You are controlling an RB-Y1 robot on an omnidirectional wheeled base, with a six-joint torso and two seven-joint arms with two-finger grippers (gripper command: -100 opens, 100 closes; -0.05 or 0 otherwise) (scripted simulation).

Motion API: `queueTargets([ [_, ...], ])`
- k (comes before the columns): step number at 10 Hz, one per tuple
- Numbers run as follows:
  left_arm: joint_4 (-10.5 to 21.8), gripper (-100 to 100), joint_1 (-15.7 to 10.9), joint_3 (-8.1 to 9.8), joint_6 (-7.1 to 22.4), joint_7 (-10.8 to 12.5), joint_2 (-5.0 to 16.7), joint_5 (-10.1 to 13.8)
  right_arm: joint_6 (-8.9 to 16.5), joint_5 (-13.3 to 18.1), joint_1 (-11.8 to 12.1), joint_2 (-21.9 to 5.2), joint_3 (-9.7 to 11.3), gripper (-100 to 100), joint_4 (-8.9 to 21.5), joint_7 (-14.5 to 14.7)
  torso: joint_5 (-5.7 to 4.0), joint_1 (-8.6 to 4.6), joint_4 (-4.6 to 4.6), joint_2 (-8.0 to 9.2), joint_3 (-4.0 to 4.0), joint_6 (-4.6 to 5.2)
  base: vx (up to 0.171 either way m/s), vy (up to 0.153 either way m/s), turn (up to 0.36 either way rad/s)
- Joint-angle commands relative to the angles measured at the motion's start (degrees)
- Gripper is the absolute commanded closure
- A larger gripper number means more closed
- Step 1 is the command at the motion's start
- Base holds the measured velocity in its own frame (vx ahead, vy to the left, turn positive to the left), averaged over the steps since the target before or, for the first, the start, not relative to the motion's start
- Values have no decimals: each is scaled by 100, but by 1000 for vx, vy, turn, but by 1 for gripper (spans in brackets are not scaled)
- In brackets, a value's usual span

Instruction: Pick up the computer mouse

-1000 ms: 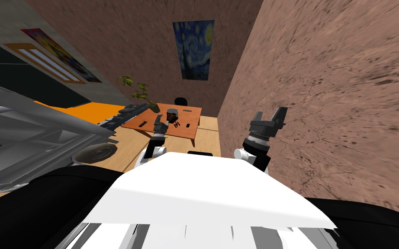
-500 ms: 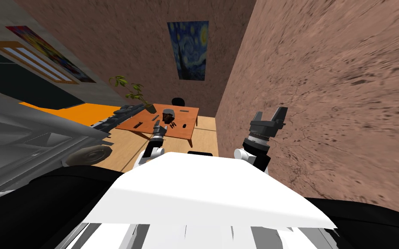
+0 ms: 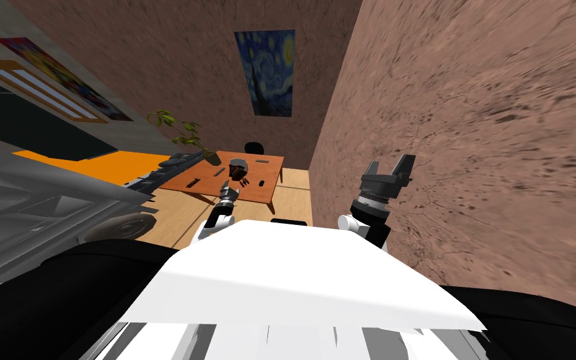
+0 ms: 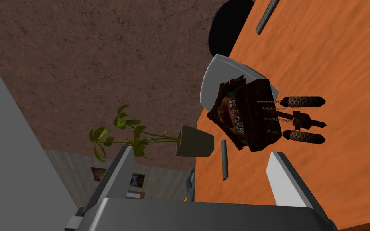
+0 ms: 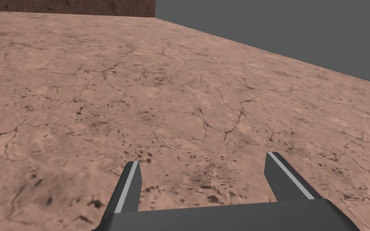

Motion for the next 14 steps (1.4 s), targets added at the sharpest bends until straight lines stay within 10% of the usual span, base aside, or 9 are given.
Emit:
queueTargets([
  [1,286,-100,-90,91,286,126,-62,121,0,0,0,0,0,0,0,0,0,0,0,0,0,0,93,-108,-20],
  [14,1921,-100,-746,456,2050,629,157,1022,0,0,1,-1,-1,0,0,0,3,19,-7,-27,-17,1,107,-65,6],
])
